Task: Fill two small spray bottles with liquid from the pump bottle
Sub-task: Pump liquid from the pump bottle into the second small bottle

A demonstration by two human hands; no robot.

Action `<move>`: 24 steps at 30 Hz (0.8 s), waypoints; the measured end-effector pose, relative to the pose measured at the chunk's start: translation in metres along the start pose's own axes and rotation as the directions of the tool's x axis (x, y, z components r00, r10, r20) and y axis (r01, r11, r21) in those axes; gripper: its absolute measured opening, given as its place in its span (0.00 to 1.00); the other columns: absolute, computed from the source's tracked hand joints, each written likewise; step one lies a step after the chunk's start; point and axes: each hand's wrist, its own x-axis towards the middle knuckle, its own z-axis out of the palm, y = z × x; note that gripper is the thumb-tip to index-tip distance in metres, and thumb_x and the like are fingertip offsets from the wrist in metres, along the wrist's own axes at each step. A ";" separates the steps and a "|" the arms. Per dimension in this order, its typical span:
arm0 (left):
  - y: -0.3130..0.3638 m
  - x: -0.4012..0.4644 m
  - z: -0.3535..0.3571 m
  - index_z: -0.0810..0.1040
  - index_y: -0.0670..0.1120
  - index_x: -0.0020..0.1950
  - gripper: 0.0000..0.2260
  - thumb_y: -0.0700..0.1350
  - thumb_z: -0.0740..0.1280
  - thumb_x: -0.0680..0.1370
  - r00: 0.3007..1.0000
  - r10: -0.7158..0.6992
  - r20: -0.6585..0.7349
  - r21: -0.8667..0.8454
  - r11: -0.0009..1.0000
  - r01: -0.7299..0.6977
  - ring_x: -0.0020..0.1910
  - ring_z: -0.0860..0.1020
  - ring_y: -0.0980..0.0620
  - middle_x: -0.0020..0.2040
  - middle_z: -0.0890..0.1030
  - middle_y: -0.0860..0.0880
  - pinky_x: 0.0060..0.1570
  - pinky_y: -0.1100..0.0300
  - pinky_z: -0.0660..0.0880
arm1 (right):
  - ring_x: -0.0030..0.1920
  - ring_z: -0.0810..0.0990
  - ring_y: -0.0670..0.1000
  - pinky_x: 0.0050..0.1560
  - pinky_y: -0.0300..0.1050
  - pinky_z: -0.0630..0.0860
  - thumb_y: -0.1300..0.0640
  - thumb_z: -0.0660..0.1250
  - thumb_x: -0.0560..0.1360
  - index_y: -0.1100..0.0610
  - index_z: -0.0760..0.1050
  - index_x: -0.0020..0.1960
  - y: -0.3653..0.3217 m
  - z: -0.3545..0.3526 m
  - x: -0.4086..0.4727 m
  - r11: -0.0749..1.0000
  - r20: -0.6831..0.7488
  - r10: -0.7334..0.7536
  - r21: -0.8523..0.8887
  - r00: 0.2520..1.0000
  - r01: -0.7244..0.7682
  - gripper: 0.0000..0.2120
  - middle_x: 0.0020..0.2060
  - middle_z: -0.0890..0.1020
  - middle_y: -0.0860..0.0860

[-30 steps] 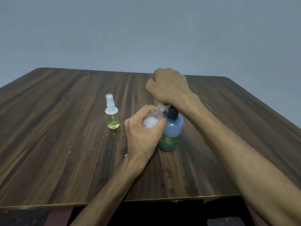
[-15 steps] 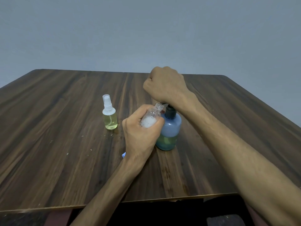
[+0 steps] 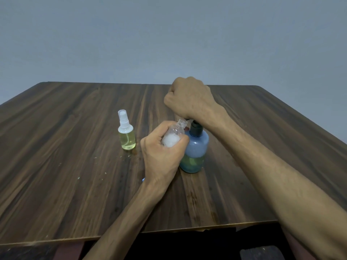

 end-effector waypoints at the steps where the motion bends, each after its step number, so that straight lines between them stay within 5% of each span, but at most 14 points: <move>1: 0.000 0.000 0.000 0.86 0.45 0.47 0.05 0.40 0.73 0.73 1.000 -0.002 0.005 -0.003 1.000 0.002 0.39 0.79 0.58 0.38 0.83 0.52 0.38 0.58 0.76 | 0.30 0.63 0.51 0.33 0.46 0.61 0.61 0.61 0.72 0.55 0.61 0.32 0.000 -0.002 0.000 1.000 -0.036 -0.007 0.020 0.999 0.008 0.13 0.28 0.67 0.49; 9: 0.001 0.000 0.000 0.86 0.45 0.47 0.05 0.39 0.74 0.73 1.000 -0.005 -0.005 0.013 1.000 0.005 0.40 0.82 0.50 0.39 0.84 0.50 0.39 0.54 0.78 | 0.28 0.65 0.52 0.33 0.45 0.65 0.61 0.60 0.71 0.54 0.60 0.32 0.000 -0.002 0.000 0.999 -0.051 -0.020 0.035 0.998 0.022 0.12 0.26 0.66 0.49; 12: 0.000 0.000 0.001 0.86 0.45 0.47 0.05 0.39 0.74 0.72 1.000 -0.013 -0.002 0.020 1.000 0.013 0.38 0.80 0.57 0.38 0.83 0.51 0.38 0.56 0.77 | 0.29 0.64 0.51 0.34 0.46 0.64 0.61 0.61 0.73 0.54 0.61 0.32 0.001 0.001 -0.001 1.000 0.053 0.012 0.003 0.999 -0.012 0.13 0.27 0.67 0.48; 18: 0.000 0.001 0.002 0.86 0.45 0.47 0.06 0.41 0.73 0.72 1.000 -0.017 0.002 0.006 1.000 0.017 0.38 0.79 0.59 0.37 0.83 0.52 0.38 0.61 0.75 | 0.30 0.64 0.51 0.34 0.46 0.63 0.61 0.60 0.73 0.55 0.61 0.32 0.002 0.000 0.003 1.000 0.006 0.000 0.019 1.000 0.000 0.13 0.28 0.68 0.49; 24: 0.000 0.001 0.002 0.87 0.44 0.48 0.07 0.41 0.73 0.72 1.000 -0.010 0.000 0.006 1.000 0.010 0.40 0.83 0.51 0.40 0.85 0.51 0.39 0.58 0.78 | 0.29 0.64 0.51 0.34 0.46 0.63 0.61 0.59 0.74 0.54 0.61 0.33 0.003 -0.001 0.002 0.999 -0.039 -0.016 0.034 0.999 0.018 0.13 0.27 0.67 0.49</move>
